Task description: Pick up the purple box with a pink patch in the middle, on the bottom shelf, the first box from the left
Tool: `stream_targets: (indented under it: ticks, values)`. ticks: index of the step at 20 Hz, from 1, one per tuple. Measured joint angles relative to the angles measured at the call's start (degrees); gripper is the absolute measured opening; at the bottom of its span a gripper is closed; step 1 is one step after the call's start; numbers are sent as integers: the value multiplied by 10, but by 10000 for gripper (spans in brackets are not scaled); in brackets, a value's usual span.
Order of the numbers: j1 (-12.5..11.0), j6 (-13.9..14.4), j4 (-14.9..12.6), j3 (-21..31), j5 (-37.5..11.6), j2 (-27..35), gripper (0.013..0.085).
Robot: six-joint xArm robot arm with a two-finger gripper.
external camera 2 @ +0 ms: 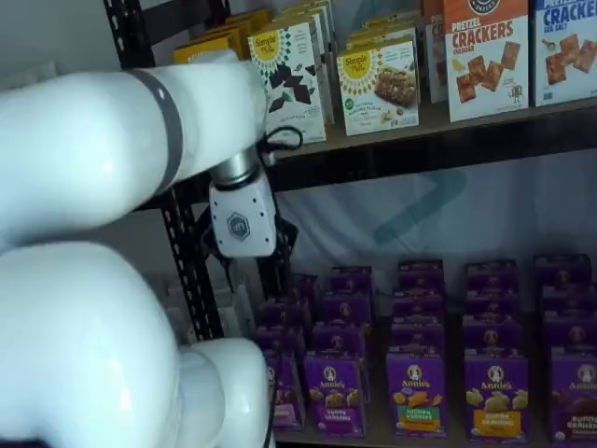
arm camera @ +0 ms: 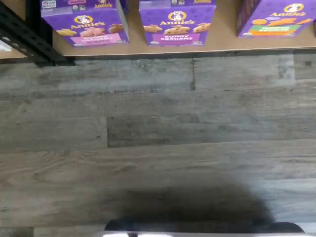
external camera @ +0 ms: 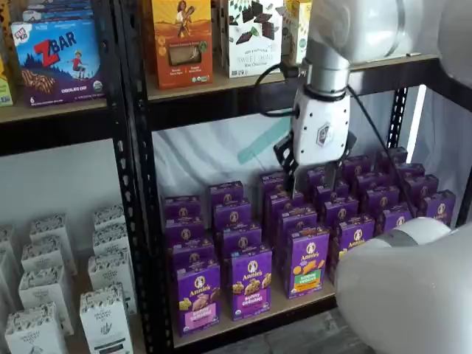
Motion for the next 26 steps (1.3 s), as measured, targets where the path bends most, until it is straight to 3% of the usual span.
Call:
stream_targets:
  ticks: [6, 15, 26]
  values:
    - [31, 29, 1, 33, -61, 37, 850]
    - [99, 96, -4, 74, -172, 114, 850]
    - [206, 217, -26, 88, -315, 261, 850]
